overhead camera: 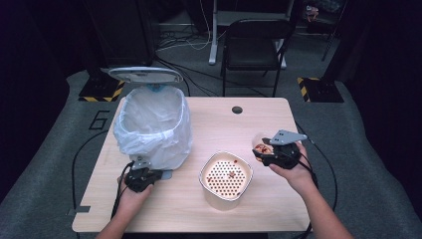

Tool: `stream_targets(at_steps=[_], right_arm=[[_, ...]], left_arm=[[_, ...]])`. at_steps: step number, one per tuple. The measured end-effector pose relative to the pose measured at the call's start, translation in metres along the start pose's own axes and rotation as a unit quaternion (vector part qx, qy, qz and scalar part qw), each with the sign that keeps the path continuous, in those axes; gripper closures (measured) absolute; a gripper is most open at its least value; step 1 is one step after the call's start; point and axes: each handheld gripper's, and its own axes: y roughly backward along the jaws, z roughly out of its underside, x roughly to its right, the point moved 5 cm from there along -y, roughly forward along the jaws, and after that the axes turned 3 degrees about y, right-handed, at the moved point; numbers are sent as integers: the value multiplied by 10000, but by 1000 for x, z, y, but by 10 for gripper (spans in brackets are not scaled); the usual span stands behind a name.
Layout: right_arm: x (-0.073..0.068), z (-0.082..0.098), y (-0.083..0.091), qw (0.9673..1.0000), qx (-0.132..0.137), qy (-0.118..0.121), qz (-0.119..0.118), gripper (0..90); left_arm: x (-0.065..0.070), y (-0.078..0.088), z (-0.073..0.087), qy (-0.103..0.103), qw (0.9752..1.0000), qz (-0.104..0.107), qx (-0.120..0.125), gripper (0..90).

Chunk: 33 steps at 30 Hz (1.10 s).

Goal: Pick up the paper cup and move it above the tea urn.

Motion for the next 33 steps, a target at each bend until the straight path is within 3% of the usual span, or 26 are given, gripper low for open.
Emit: stream_targets(at_steps=[9, 16, 27, 33], right_arm=[[-9, -21, 6, 9991, 133, 406, -18, 438], [-20, -35, 6, 9952, 104, 964, -106, 443], [-27, -43, 6, 9916, 188, 1274, -143, 448], [-31, -45, 5, 9881, 283, 1510, -9, 450]], left_arm=[[0, 0, 0, -13, 10000, 4, 2, 900], [0, 0, 0, -20, 10000, 2, 1, 900], [0, 0, 0, -16, 10000, -6, 2, 900], [0, 0, 0, -21, 10000, -5, 2, 900]])
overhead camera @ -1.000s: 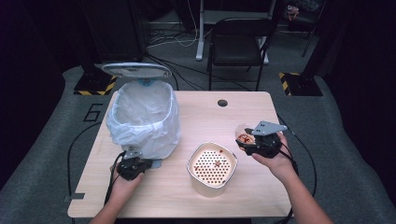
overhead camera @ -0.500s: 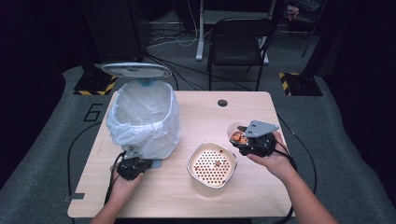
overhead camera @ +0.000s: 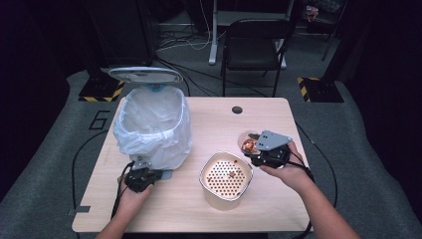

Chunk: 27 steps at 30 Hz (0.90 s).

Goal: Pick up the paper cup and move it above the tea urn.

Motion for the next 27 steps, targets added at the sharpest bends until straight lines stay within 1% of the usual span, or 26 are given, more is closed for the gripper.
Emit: stream_targets(at_steps=[1, 2, 3, 5, 7, 8, 9, 11, 14, 18, 22, 23, 25, 27], right_arm=[[-1, 0, -1, 10000, 17, 69, -8, 450], [-1, 0, -1, 10000, 17, 69, -8, 450], [-3, -1, -4, 9998, 31, 198, -12, 450], [-3, -1, -8, 9996, 46, 279, -12, 451], [-5, -2, -12, 9991, 89, 425, -16, 452], [-5, -2, -12, 9991, 89, 425, -16, 452], [-6, -4, -14, 9984, 137, 543, -37, 453], [-7, -5, -17, 9976, 189, 667, -37, 454], [-8, -6, -19, 9973, 174, 706, -51, 453], [-12, -8, -22, 9964, 159, 827, -117, 454], [-17, -11, -23, 9942, 151, 1057, -115, 457], [-17, -11, -23, 9942, 151, 1057, -115, 457], [-19, -15, -22, 9922, 147, 1238, -63, 459], [-22, -17, -22, 9907, 124, 1355, -39, 459]], left_arm=[[0, 0, 0, -5, 10000, 0, -3, 900], [0, 0, 0, -5, 10000, 0, -3, 900], [0, 0, 0, -13, 10000, 0, -4, 900], [0, 0, 0, -10, 10000, 0, -3, 900], [0, 0, 0, -10, 10000, -7, -17, 900], [0, 0, 0, -10, 10000, -7, -17, 900], [0, 0, 0, -9, 10000, 3, 0, 900], [0, 0, 0, -12, 10000, 2, -4, 900], [0, 0, 0, -9, 10000, 6, -3, 900], [0, 0, 0, -14, 10000, 1, 2, 900], [0, 0, 0, -6, 10000, 3, -4, 900], [0, 0, 0, -6, 10000, 3, -4, 900], [0, 0, 0, -5, 10000, 4, 0, 900], [0, 0, 0, -20, 10000, -5, -20, 900]])
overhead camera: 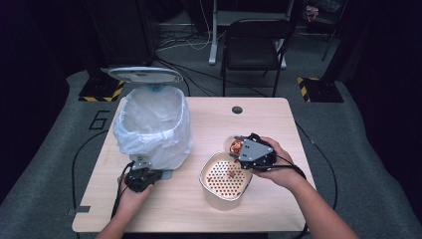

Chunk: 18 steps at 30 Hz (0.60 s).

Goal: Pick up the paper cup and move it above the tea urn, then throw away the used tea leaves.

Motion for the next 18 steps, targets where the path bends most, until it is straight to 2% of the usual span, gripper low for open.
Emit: stream_targets(at_steps=[4, 7, 8, 18], right_arm=[[-3, -2, -1, 9998, -84, 192, 29, 462], [-5, -2, -1, 9996, -103, 242, 45, 465], [-6, -1, -2, 9993, -155, 343, 48, 466], [-12, -2, -2, 9973, -275, 655, 159, 470]], left_arm=[[0, 0, 0, -1, 10000, -5, 12, 900], [0, 0, 0, 14, 10000, -5, 1, 900], [0, 0, 0, 25, 10000, 2, 22, 900], [0, 0, 0, 15, 10000, -7, 1, 900]])
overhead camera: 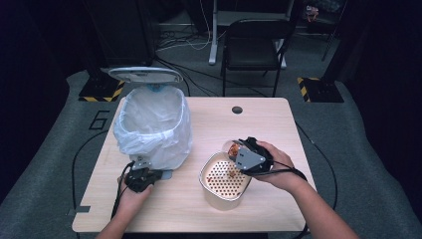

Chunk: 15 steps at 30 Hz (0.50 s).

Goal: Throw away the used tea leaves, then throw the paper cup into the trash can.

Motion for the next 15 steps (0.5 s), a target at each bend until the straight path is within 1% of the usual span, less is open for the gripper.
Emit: stream_targets(at_steps=[3, 5, 7, 9, 10, 11, 13, 14, 15], right_arm=[[-3, -1, 0, 9999, -86, 106, 21, 471], [-3, -1, -1, 9999, -70, 152, 24, 471], [-4, -2, -2, 9996, -81, 260, 33, 472], [-5, -3, -2, 9996, -82, 275, 34, 472], [-5, -4, -2, 9993, -96, 340, 86, 472], [-5, -4, -2, 9992, -95, 386, 87, 472], [-5, -4, -2, 9992, -96, 387, 64, 472], [-6, -4, -2, 9988, -135, 462, 96, 472], [-7, -5, -3, 9987, -137, 474, 103, 472]], left_arm=[[0, 0, 0, -3, 10000, -3, 19, 900], [0, 0, 0, -11, 10000, -17, -2, 900], [0, 0, 0, -12, 10000, 8, 18, 900], [0, 0, 0, -15, 10000, -5, 6, 900], [0, 0, 0, -4, 10000, 3, 21, 900], [0, 0, 0, 2, 10000, 13, 16, 900], [0, 0, 0, 0, 10000, 5, 18, 900], [0, 0, 0, -2, 10000, -4, 2, 900], [0, 0, 0, 7, 10000, 11, 23, 900]])
